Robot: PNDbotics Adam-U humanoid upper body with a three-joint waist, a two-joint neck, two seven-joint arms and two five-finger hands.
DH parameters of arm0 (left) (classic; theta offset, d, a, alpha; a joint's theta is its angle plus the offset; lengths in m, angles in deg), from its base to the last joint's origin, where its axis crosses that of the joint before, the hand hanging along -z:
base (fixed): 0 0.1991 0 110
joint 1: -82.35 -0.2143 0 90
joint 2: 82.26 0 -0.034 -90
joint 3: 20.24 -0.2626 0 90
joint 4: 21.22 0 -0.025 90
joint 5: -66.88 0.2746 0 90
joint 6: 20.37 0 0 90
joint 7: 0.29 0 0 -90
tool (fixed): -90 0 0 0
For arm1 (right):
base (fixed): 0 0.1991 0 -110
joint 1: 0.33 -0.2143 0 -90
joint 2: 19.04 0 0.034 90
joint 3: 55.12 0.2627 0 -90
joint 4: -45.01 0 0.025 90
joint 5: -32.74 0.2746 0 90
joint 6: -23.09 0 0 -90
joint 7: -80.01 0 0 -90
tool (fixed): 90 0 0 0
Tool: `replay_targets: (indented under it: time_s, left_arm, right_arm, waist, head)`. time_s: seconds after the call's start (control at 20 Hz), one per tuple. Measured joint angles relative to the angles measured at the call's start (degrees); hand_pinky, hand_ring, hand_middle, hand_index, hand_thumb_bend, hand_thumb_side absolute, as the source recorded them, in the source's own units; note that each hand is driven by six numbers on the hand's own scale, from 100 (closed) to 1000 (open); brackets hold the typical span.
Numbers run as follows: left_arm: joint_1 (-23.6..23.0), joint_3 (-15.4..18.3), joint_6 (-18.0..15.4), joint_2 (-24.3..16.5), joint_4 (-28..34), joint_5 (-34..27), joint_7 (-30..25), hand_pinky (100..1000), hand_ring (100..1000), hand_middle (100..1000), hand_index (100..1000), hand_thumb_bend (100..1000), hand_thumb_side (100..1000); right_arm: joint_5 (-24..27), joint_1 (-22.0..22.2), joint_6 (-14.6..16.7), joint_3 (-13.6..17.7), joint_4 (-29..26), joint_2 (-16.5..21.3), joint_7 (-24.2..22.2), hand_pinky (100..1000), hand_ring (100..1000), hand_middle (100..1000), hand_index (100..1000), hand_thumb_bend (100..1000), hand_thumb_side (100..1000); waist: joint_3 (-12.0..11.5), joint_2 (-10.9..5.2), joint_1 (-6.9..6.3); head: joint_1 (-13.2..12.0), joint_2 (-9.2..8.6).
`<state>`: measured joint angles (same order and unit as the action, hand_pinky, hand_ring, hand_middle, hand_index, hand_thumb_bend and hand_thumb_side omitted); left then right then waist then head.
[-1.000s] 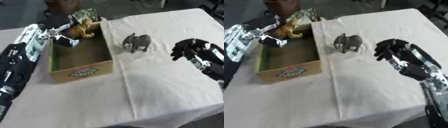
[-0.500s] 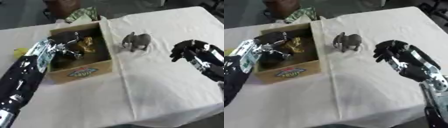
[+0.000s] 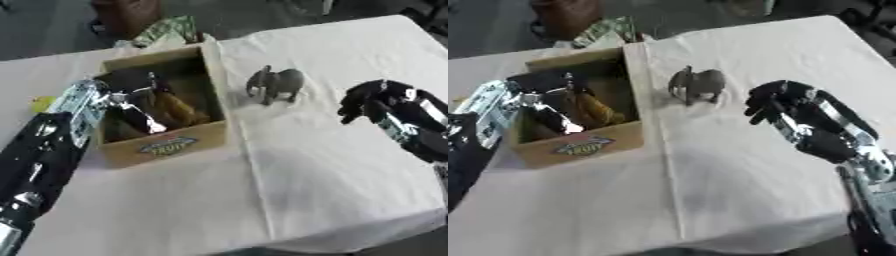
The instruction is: Pick up objects on the table and place them in the box.
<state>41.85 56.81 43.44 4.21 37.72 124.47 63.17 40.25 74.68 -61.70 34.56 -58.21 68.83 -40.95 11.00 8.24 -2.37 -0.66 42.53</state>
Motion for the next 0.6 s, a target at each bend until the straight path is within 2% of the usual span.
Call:
replay_targets:
  time_s: [0.15, 0.3, 0.6]
  left_arm:
    - [0.02, 1.47, 0.53, -2.23, 3.41, -2.49, -1.92, 739, 695, 670, 809, 613, 696]
    - [-0.71, 4.08, 1.88, -4.94, 7.27, -5.28, -1.45, 705, 656, 630, 772, 502, 615]
    - [-5.4, 10.35, 7.06, -10.5, 9.61, -10.22, 3.36, 672, 628, 607, 764, 403, 518]
  right_arm:
    - [-0.01, 0.41, -0.01, 0.16, 0.01, 0.0, 0.04, 614, 670, 648, 763, 100, 487]
    - [-0.02, 0.62, -0.09, 0.39, 0.01, 0.01, 0.22, 614, 669, 647, 763, 100, 488]
    - [-0.11, 1.01, -0.2, 0.93, 0.03, 0.03, 0.73, 614, 669, 647, 764, 100, 489]
  waist:
    - [-0.59, -0.32, -0.04]
    - [-1.32, -0.59, -0.18]
    - [-2.91, -0.82, -0.34]
  head:
    - [0.48, 0.01]
    - [1.04, 0.07]
    - [2.14, 0.23]
